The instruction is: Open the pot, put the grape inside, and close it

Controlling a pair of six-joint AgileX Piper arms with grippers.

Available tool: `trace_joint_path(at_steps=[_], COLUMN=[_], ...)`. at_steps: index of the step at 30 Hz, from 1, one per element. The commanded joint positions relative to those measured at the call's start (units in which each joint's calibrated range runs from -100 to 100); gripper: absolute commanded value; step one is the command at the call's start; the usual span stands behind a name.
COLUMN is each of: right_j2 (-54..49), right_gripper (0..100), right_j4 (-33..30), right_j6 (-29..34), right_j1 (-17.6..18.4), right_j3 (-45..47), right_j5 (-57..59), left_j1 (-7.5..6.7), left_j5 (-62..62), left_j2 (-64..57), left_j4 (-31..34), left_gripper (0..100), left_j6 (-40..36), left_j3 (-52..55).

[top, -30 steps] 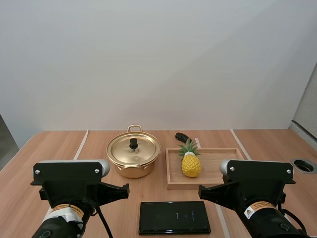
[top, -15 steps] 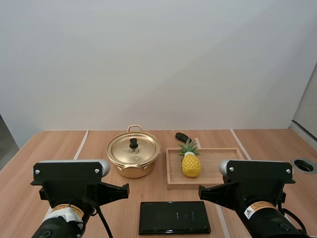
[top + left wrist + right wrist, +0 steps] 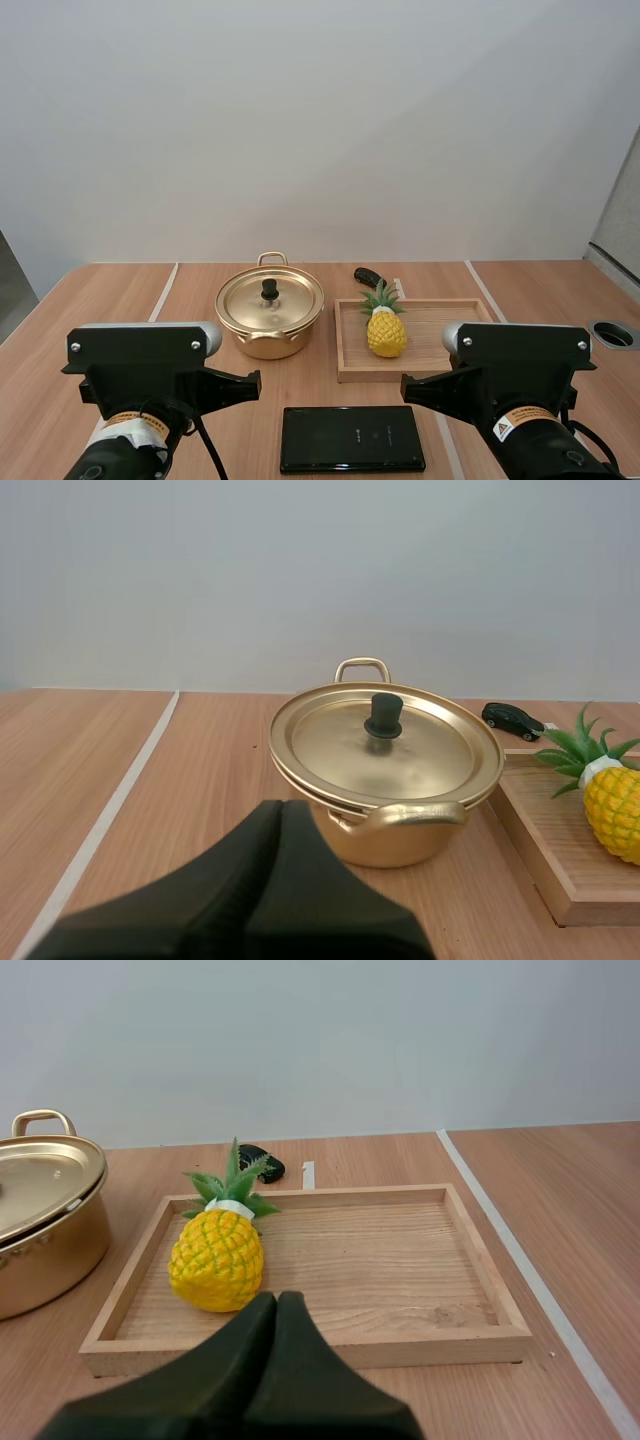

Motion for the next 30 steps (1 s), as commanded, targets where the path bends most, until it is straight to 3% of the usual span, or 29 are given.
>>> trace_joint_path(at_steps=[1,30], right_j2=[-0.4,-0.4], right_gripper=[0,0], right_j4=[-0.2,-0.2], right_j6=[-0.3,-0.7], right_j1=[-0.3,-0.3], right_j3=[0.0,0.0], right_j5=[-0.2,-0.6], left_j1=[0.06,0.06], left_j5=[-0.1,-0.7], left_j2=[-0.3,-0.3], left_j4=[0.0,0.0], left_gripper=[0,0], left_j6=[-0.6,-0.6], left_j3=[0.1,0.1])
